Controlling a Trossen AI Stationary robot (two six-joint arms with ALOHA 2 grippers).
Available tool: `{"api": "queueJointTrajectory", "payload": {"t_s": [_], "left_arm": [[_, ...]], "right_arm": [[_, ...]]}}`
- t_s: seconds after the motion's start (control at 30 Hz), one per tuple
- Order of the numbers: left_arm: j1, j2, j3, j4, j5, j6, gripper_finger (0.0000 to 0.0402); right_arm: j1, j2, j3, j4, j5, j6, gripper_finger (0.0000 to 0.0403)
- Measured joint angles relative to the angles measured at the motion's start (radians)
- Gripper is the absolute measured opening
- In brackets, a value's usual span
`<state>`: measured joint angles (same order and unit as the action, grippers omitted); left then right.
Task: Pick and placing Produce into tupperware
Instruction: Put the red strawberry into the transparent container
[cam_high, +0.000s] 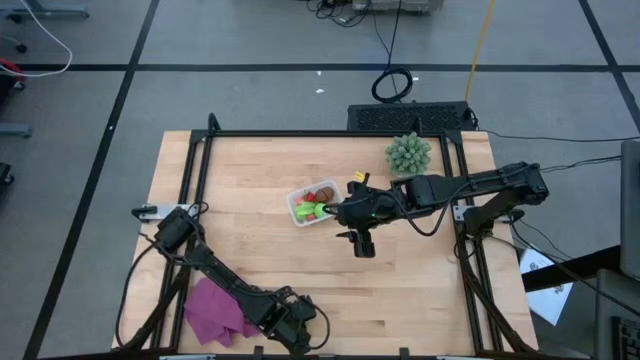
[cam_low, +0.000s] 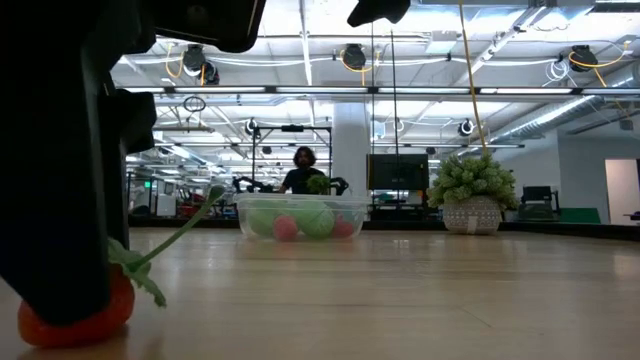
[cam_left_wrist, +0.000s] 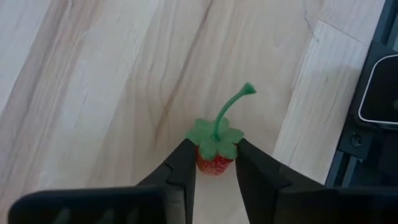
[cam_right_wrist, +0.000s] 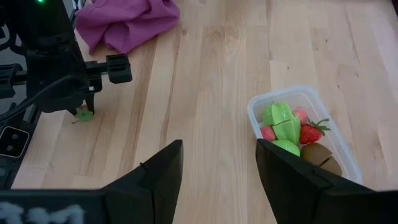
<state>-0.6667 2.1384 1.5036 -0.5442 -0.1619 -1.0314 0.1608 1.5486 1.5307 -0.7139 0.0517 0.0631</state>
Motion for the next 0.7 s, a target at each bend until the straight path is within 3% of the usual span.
{"api": "queueJointTrajectory", "payload": {"t_s": [0.7], "left_arm": [[0.04, -0.006, 0.001, -0.046, -0.002, 0.062, 0.0098]], "right_arm": [[0.0, -0.003, 0.0, 0.119, 0.004, -0.106, 0.0194]]}}
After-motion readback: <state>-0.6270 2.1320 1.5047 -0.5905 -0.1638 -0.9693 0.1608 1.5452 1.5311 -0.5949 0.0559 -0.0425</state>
